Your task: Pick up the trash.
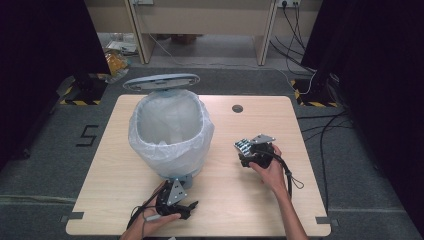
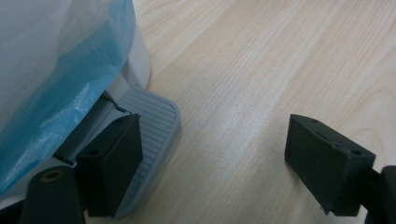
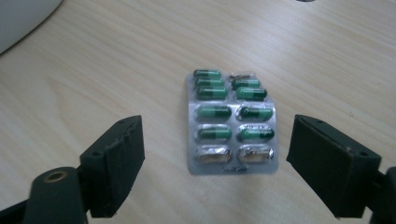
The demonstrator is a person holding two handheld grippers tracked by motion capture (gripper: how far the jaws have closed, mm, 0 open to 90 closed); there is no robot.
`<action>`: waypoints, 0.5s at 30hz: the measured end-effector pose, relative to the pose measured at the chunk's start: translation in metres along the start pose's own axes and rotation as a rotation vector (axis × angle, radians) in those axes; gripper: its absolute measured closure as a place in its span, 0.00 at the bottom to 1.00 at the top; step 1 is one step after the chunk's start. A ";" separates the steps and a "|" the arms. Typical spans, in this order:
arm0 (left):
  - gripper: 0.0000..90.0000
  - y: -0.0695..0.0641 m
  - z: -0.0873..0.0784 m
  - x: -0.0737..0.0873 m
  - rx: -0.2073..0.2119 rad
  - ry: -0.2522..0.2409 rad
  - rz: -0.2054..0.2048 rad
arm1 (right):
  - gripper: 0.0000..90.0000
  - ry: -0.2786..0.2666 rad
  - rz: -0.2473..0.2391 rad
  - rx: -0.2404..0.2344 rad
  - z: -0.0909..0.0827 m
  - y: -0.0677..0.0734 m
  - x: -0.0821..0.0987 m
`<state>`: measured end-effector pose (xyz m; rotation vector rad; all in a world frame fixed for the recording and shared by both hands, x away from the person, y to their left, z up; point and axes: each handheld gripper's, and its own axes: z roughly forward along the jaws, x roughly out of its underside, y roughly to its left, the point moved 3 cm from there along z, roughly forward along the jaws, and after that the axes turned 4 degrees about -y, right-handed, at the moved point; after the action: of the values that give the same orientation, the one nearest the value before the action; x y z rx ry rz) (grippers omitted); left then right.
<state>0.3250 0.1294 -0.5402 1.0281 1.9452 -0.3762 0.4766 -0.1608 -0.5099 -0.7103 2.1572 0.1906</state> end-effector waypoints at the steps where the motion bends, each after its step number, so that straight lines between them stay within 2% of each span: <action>1: 0.21 0.000 0.000 0.000 0.000 0.000 0.000 | 0.22 -0.003 0.003 0.004 0.003 -0.002 -0.002; 6: 0.21 0.000 0.000 0.000 0.001 0.001 0.001 | 0.22 -0.003 0.030 0.011 0.013 -0.008 -0.007; 10: 0.21 0.000 0.000 0.000 0.001 0.001 0.001 | 0.23 0.034 0.039 0.015 0.025 -0.011 -0.006; 15: 0.21 0.000 0.000 0.000 0.001 0.001 0.001 | 0.26 0.046 0.051 0.013 0.032 -0.012 -0.004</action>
<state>0.3251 0.1296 -0.5401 1.0296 1.9452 -0.3764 0.5066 -0.1570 -0.5255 -0.6586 2.2197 0.1880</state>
